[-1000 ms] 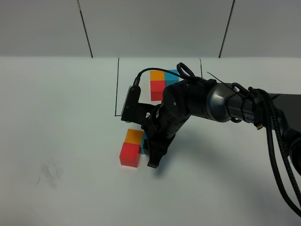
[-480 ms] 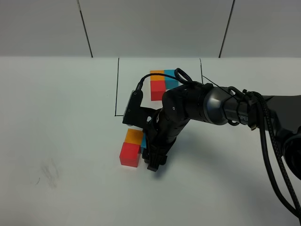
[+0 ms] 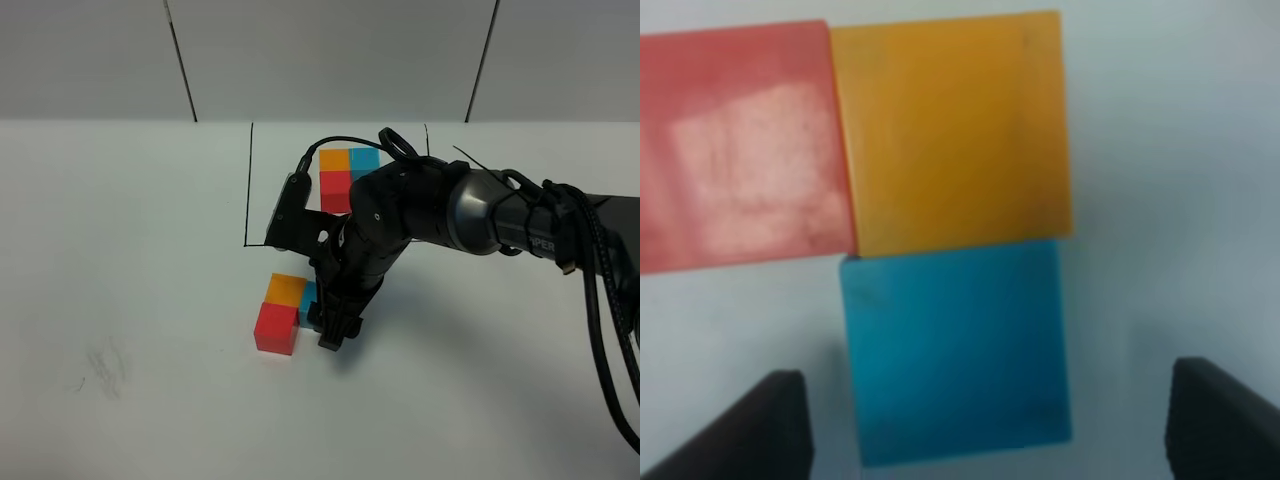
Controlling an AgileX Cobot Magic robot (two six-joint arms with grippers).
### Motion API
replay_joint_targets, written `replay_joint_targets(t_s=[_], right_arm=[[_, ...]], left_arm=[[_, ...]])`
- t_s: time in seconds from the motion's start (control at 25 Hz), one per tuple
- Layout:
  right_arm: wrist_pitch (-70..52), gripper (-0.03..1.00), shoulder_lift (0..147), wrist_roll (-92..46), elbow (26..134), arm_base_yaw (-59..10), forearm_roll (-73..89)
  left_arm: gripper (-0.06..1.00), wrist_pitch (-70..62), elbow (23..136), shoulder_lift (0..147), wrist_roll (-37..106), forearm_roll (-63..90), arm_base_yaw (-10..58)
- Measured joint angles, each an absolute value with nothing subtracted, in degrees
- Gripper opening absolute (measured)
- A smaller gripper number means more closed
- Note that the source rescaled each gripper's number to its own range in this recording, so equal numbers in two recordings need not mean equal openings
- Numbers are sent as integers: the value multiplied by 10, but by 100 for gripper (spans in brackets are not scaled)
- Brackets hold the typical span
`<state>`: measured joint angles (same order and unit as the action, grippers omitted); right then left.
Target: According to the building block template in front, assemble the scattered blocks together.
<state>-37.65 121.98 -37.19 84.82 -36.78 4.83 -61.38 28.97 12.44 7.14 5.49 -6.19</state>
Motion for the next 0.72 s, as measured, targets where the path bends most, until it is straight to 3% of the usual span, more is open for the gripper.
replay_joint_targets(t_s=[0.72], right_arm=[[-483, 85, 1092, -280, 848, -349, -32]], left_arm=[[1, -614, 290, 124, 71, 55, -62]])
